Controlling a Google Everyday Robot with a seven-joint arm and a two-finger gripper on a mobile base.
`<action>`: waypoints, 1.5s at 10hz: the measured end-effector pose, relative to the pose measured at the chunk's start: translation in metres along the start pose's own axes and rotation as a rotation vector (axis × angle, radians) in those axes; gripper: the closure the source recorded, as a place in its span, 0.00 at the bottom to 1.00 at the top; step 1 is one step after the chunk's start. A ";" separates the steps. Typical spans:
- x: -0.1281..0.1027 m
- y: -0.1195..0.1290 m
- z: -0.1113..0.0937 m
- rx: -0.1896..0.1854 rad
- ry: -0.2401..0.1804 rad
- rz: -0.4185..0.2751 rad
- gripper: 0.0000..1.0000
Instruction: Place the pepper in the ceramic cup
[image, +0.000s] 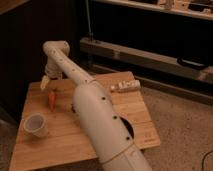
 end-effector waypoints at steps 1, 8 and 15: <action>-0.008 0.000 0.001 -0.007 0.012 0.021 0.20; -0.019 -0.013 -0.007 -0.085 0.200 0.134 0.20; 0.003 -0.027 0.034 -0.121 0.144 0.090 0.20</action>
